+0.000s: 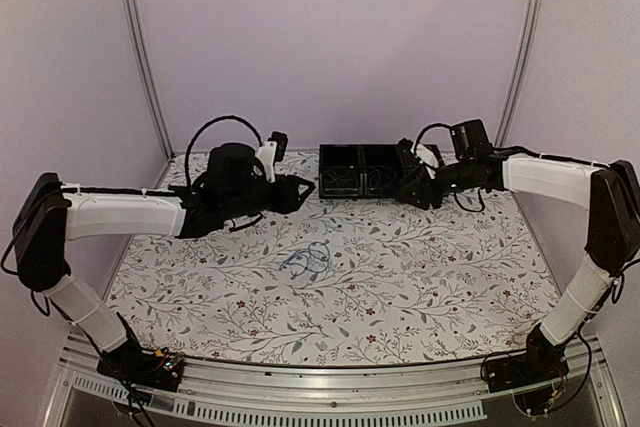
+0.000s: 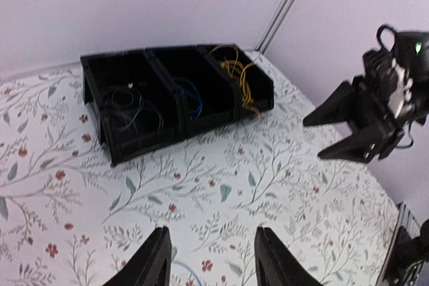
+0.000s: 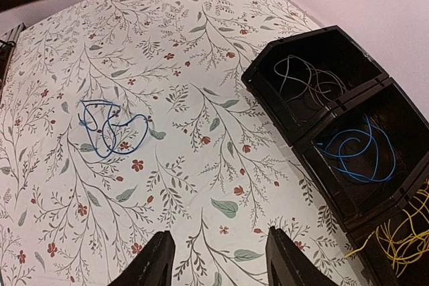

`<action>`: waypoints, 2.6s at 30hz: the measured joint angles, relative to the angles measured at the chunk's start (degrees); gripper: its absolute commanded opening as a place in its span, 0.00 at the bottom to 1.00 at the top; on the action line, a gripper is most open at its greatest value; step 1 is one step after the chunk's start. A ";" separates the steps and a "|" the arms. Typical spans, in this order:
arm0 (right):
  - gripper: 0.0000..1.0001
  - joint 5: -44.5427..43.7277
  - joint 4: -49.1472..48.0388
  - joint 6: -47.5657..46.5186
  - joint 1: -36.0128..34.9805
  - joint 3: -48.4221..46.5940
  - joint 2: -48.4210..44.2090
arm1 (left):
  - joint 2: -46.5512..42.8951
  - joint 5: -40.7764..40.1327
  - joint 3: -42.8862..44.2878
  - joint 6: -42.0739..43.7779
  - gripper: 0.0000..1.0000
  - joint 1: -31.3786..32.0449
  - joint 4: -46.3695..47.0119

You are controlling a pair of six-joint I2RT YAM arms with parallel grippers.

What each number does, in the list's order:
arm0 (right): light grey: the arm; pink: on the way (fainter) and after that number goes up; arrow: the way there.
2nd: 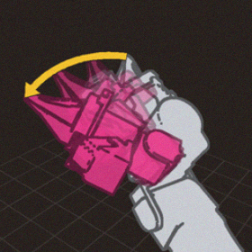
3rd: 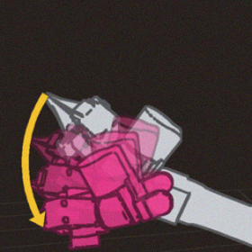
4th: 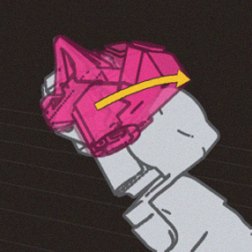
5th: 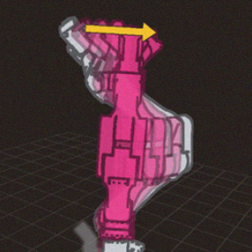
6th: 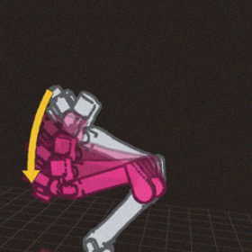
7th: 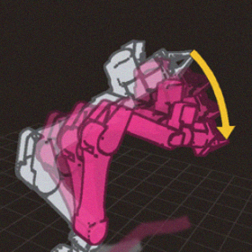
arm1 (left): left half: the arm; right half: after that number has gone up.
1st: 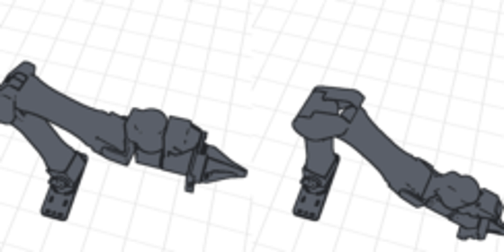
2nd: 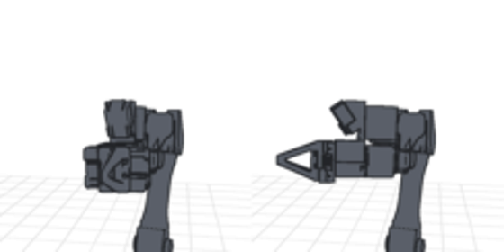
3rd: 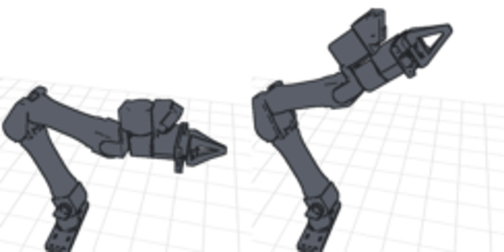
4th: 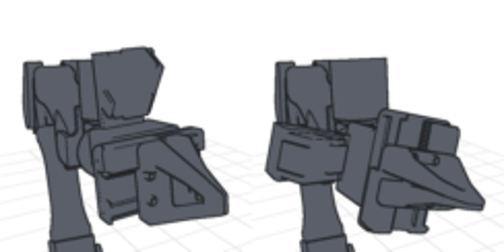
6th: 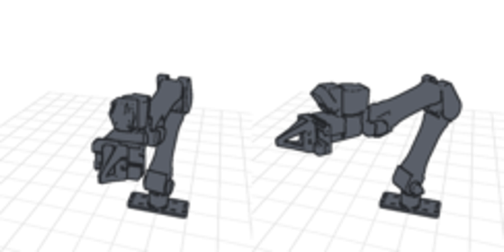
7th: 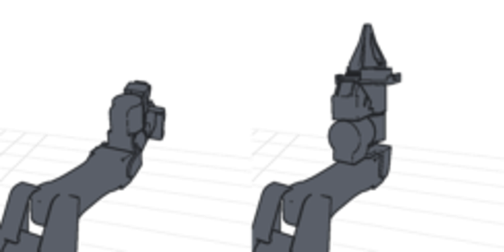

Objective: Untangle the cables

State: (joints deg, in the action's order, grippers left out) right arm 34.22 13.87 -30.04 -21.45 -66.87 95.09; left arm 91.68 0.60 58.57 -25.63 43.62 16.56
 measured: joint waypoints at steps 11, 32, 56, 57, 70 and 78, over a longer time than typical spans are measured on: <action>0.50 2.36 2.08 -2.36 -4.98 -0.17 2.08 | -3.48 -1.90 -17.25 3.04 0.46 6.43 -9.42; 0.52 2.71 3.10 -2.56 -5.03 -0.26 2.78 | 5.68 -7.34 -8.70 8.79 0.00 6.43 -17.09; 0.65 15.76 9.49 3.69 -18.73 -23.69 1.79 | -19.56 5.18 -0.98 12.96 0.00 7.69 -15.17; 0.65 15.78 9.53 3.89 -19.34 -23.87 1.97 | -19.56 5.29 -0.98 12.96 0.00 7.91 -15.17; 0.00 14.99 9.05 8.31 -20.28 -23.98 6.97 | -19.41 6.01 -0.98 12.96 0.07 9.60 -14.84; 0.00 18.47 8.37 10.95 -20.26 -23.80 6.03 | -13.64 2.60 -4.42 12.87 0.23 9.94 -5.20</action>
State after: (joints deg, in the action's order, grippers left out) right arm 52.69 22.24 -19.09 -41.71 -90.67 101.12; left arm 78.04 3.20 54.15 -12.75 53.56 11.35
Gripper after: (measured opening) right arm 0.022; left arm 0.275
